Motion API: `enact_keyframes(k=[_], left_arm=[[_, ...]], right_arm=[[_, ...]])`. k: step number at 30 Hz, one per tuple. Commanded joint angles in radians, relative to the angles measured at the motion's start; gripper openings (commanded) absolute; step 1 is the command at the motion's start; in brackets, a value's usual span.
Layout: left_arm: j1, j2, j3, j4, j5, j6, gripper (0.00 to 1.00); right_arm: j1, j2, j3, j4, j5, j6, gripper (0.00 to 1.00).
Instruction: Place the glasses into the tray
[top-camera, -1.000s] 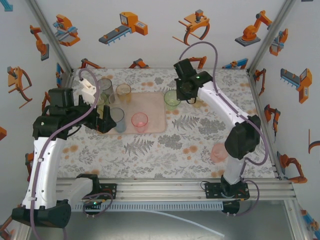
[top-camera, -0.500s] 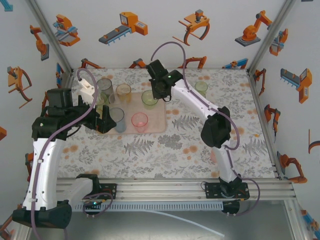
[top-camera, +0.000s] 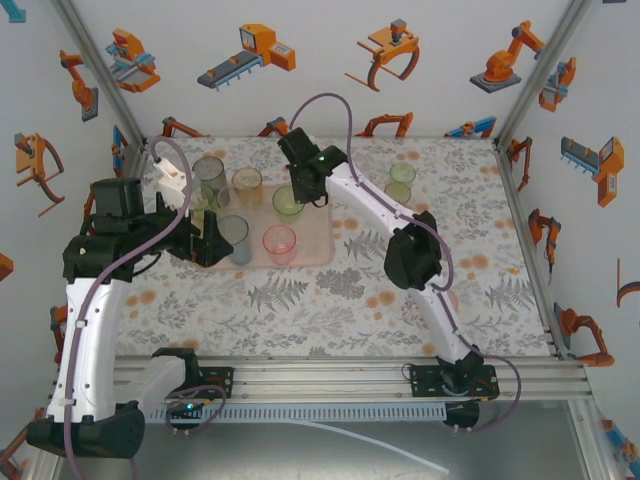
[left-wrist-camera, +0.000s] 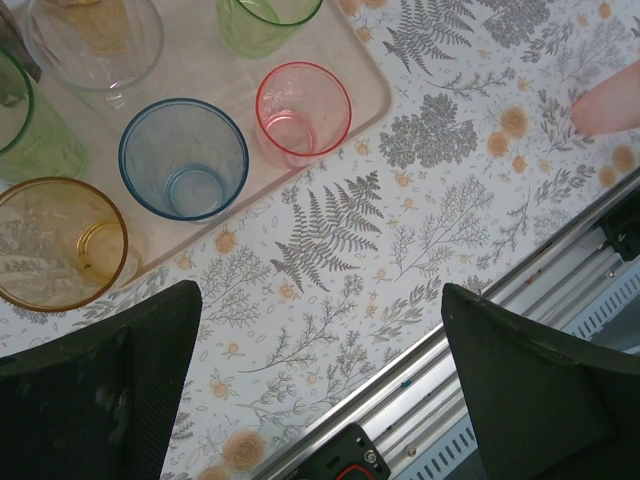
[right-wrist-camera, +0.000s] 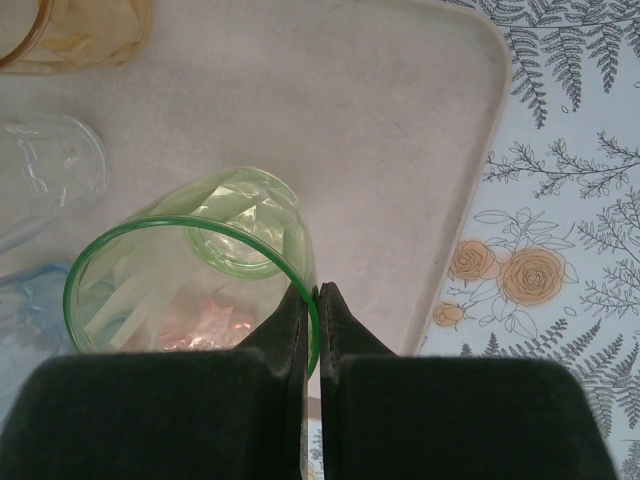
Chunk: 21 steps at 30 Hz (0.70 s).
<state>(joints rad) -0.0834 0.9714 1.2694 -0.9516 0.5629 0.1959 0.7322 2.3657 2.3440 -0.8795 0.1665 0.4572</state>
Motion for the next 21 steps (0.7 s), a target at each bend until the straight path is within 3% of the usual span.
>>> enact_keyframes(k=[1, 21], left_arm=[[0.008, -0.014, -0.011, 0.015, 0.028, -0.01, 0.97], [0.014, -0.02, -0.027, 0.028, 0.031, -0.008, 0.97]], right_arm=[[0.008, 0.011, 0.042, -0.009, -0.012, 0.022, 0.05], [0.014, 0.078, 0.085, -0.009, -0.045, 0.046, 0.07]])
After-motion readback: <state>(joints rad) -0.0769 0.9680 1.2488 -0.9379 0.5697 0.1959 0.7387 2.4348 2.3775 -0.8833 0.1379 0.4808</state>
